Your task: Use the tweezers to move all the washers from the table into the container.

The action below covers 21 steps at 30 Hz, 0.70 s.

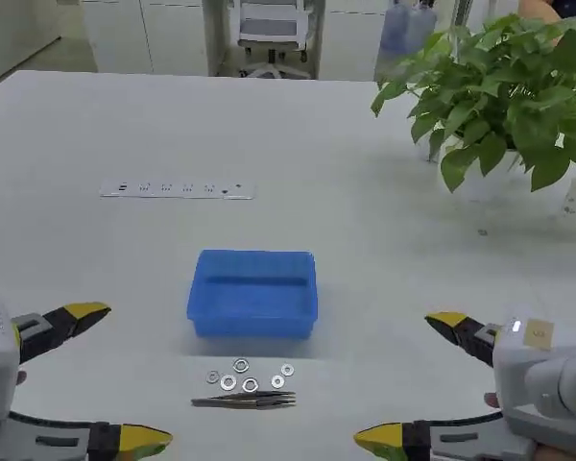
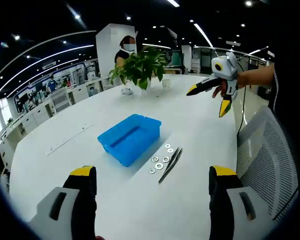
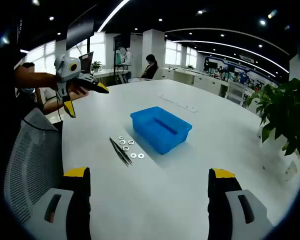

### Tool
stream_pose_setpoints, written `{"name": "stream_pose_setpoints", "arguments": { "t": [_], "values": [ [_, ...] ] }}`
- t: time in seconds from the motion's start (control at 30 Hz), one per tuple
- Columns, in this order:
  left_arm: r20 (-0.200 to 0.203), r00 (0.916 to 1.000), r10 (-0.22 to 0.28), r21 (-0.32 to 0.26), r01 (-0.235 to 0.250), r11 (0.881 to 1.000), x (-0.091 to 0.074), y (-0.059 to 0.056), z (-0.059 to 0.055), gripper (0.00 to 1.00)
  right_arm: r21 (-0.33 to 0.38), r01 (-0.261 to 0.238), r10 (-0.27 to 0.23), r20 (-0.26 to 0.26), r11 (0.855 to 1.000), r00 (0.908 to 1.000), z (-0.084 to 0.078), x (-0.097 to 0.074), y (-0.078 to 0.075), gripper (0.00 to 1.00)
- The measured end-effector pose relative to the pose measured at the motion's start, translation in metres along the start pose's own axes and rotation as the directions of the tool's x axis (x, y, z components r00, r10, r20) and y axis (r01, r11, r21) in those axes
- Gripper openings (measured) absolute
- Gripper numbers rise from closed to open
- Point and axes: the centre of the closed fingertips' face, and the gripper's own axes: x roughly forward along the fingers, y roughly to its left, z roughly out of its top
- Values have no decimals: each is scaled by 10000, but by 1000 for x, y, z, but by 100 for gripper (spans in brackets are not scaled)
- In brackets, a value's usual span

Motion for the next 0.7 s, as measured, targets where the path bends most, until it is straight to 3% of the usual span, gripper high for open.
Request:
{"name": "stream_pose_setpoints", "arguments": {
  "t": [0.7],
  "values": [
    [57, 10000, 16, 53, -17, 10000, -1, 0, 3, 99, -69, 37, -36, 43, 10000, 10000, 3, -2, -1, 99]
  ]
}}
